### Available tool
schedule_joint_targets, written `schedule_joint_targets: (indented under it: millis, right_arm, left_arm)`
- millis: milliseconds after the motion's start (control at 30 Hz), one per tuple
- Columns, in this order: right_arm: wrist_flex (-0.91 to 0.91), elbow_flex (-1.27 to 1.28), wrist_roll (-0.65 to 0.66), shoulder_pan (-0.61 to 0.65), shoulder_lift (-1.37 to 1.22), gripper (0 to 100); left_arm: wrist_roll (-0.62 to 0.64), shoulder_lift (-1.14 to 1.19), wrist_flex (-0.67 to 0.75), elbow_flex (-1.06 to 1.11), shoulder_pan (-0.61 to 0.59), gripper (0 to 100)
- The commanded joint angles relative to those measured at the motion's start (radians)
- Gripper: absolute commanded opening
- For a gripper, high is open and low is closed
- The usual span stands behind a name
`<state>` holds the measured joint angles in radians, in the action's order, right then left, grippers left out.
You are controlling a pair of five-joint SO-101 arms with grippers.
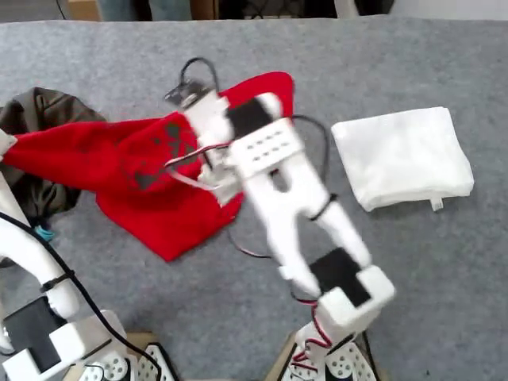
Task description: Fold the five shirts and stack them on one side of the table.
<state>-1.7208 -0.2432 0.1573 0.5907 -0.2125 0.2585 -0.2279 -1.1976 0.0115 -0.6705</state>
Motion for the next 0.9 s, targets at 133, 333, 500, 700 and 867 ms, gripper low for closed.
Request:
schedule_joint_targets:
  millis: [133, 333, 500, 700, 867]
  right_arm:
    - [0.14, -0.048, -0.163, 0.123, -0.337, 29.6]
    - [0.198, -0.048, -0.164, 0.071, -0.473, 1.5]
    - [0.181, -0.087, -0.158, -0.057, -0.42, 1.3]
    - [0.186, -0.249, -0.038, -0.233, -0.395, 1.4]
    - [0.31, -0.374, 0.135, -0.364, -0.438, 1.5]
  left_arm:
    - [0.011, -0.075, 0.012, 0.005, -0.048, 3]
    - [0.003, -0.091, 0.017, 0.005, -0.061, 3]
    - [0.003, -0.089, 0.026, 0.025, -0.054, 3]
    - [0.003, -0.094, 0.112, 0.13, -0.051, 3]
    - [0.003, -0.095, 0.158, 0.193, -0.035, 3]
